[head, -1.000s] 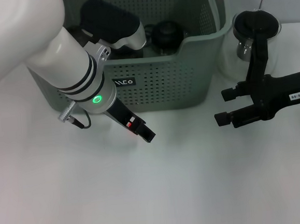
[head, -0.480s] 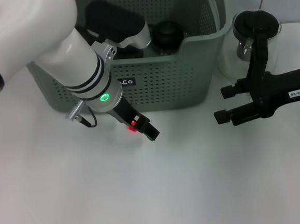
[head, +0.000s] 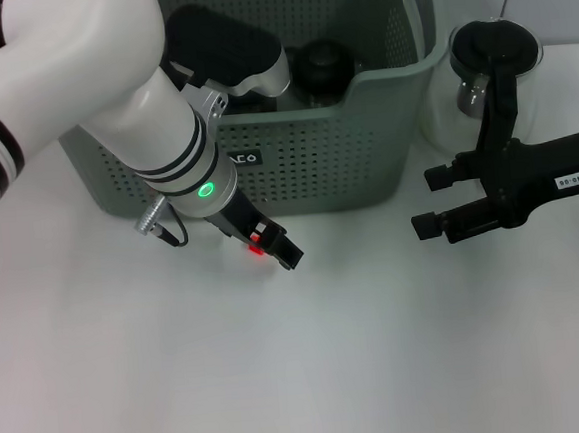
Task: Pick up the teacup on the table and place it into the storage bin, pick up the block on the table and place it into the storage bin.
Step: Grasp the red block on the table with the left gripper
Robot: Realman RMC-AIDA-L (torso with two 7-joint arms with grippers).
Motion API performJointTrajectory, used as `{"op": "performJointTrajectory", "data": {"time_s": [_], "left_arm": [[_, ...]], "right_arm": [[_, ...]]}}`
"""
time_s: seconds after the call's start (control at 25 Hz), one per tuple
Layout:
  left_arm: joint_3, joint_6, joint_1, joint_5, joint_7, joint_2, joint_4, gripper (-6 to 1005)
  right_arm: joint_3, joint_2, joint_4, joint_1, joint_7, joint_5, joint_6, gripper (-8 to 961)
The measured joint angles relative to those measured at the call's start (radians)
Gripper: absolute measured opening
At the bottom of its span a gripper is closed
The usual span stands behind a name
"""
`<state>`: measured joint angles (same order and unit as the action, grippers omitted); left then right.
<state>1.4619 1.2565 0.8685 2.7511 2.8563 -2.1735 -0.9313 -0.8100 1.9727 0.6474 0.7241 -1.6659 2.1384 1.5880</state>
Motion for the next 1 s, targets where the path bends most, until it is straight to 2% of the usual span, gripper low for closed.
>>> {"op": "performJointTrajectory", "data": {"time_s": [0.76,0.88,1.0], "left_arm": [[0.000,-0.036,0.006,-0.004,0.029,-0.001,0.040,786],[0.000,-0.040,0.006,-0.002,0.035,-0.002,0.040,683],[0.000,-0.041,0.008,0.000,0.042,-0.002,0.041,679]], "right_arm": [[0.002,-0.002,0.000,0.000,0.000,-0.002,-0.001,923],[0.002,-0.002,0.000,0.000,0.000,-0.002,0.001,923],[0.002,-0.001,0.000,0.000,0.001,-0.002,0.001,922]]}}
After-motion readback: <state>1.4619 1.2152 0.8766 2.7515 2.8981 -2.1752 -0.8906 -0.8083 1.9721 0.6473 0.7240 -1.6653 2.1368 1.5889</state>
